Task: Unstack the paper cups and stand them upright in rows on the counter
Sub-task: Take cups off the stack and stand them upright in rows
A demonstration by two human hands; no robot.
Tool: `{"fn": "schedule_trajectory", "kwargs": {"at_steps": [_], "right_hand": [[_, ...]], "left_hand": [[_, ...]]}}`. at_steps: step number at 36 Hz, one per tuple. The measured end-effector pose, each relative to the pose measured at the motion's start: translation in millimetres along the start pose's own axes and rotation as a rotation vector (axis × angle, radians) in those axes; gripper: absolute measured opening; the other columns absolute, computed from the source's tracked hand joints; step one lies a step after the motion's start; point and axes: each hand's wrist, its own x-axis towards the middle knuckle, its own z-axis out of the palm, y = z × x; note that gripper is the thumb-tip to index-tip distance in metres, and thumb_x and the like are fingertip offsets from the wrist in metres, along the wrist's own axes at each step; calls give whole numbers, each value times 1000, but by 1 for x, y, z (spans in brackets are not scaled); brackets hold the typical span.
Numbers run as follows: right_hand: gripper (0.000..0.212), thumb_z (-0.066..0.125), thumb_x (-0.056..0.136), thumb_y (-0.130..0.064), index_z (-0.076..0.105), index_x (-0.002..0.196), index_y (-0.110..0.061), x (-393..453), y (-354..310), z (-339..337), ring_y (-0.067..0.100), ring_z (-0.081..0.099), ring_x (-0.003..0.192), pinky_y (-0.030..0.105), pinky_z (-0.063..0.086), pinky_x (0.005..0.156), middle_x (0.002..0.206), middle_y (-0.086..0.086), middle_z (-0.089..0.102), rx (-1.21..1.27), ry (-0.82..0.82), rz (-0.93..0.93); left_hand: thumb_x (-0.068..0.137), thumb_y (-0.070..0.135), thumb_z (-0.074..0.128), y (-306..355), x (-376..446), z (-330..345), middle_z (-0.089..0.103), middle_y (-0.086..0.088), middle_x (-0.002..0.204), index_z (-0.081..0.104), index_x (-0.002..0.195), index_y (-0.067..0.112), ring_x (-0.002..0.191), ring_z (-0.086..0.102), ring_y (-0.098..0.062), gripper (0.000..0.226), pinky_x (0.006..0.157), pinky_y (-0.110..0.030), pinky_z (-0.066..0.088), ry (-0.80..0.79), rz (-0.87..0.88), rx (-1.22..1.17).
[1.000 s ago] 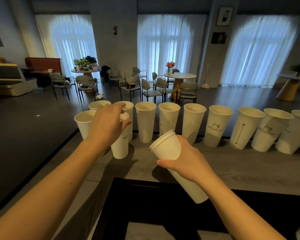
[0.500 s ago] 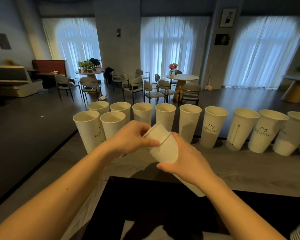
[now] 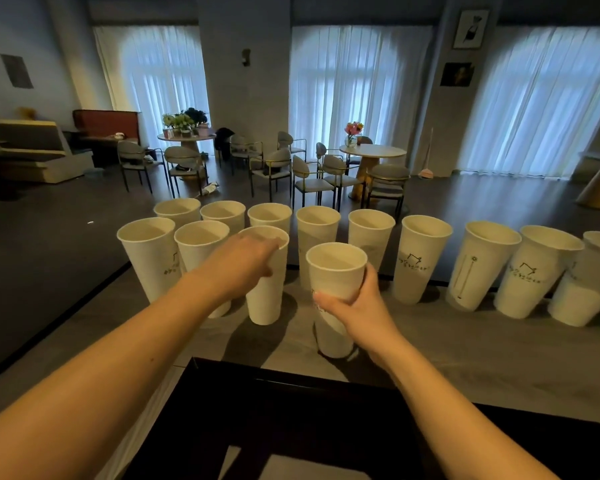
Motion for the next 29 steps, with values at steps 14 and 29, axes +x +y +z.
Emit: {"fn": "schedule_trajectory", "kwargs": {"at_steps": [14, 29], "right_hand": [[106, 84, 79, -24, 11, 155, -29, 54, 7, 31, 23, 39, 139, 50, 35, 112, 153, -1, 38, 25, -45, -36], [117, 87, 72, -45, 10, 158, -30, 24, 1, 13, 24, 27, 148, 51, 30, 118, 164, -1, 18, -149, -9, -18]], "left_hand": [[91, 21, 65, -15, 14, 8, 56, -5, 134, 50, 132, 22, 122, 54, -22, 44, 96, -34, 45, -39, -56, -11], [90, 34, 64, -11, 5, -29, 62, -2, 117, 58, 123, 18, 107, 55, -20, 38, 84, -29, 41, 240, 62, -67]]}}
